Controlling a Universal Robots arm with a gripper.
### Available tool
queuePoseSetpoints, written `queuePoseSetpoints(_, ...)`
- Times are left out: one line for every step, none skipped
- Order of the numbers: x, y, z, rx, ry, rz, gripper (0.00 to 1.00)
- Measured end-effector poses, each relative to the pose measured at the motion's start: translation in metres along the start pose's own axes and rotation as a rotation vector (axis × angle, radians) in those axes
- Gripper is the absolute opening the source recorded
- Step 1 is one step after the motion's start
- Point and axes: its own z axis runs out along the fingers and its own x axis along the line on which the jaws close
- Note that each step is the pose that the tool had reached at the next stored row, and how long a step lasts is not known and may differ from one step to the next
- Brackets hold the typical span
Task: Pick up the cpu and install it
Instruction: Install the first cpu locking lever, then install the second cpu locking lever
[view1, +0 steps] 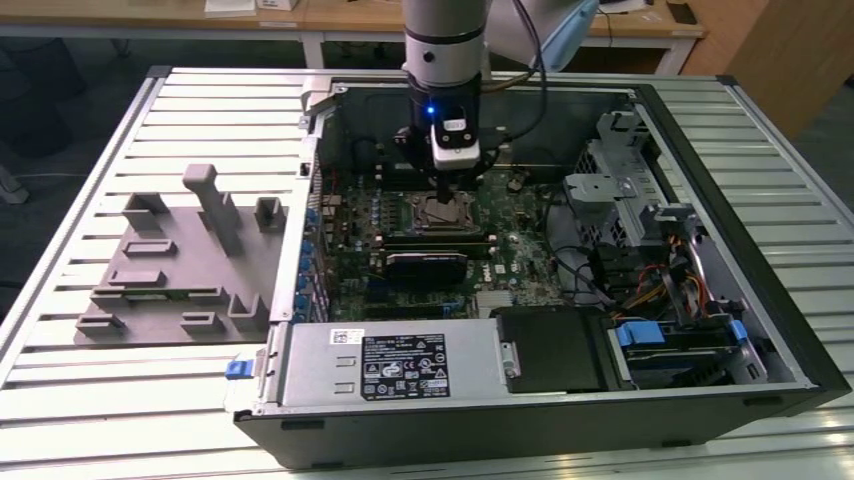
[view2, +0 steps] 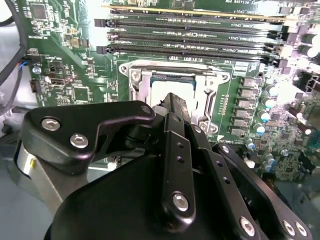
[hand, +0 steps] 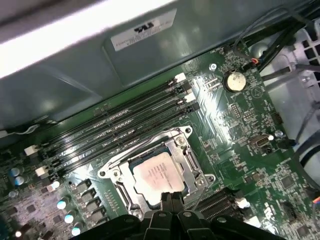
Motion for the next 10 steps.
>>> queuePoseSetpoints(-0.0001,0.0,-0.0007,0.0,0.0,0.0,0.11)
queuePoseSetpoints(-0.0001,0.0001,-0.0007,-0.0003,0.0,0.0,0.11)
queuePoseSetpoints(-0.0001,0.0001,-0.0007,-0.0004,0.0,0.0,0.11)
queuePoseSetpoints(-0.0001,0.0001,-0.0008,-0.0004,0.0,0.0,0.11)
queuePoseSetpoints(-0.0001,0.0,-0.0013,-0.0001,0.0,0.0,0.11)
queuePoseSetpoints(-0.0002,0.0,-0.0017,-0.0002,0.0,0.0,0.11)
queuePoseSetpoints(-0.0002,0.0,-0.0018,-0.0002,0.0,0.0,0.11)
queuePoseSetpoints(-0.0002,0.0,-0.0018,-0.0001,0.0,0.0,0.11)
queuePoseSetpoints(-0.0002,0.0,-0.0019,-0.0001,0.0,0.0,0.11)
queuePoseSetpoints(-0.0002,0.0,-0.0019,-0.0002,0.0,0.0,0.11)
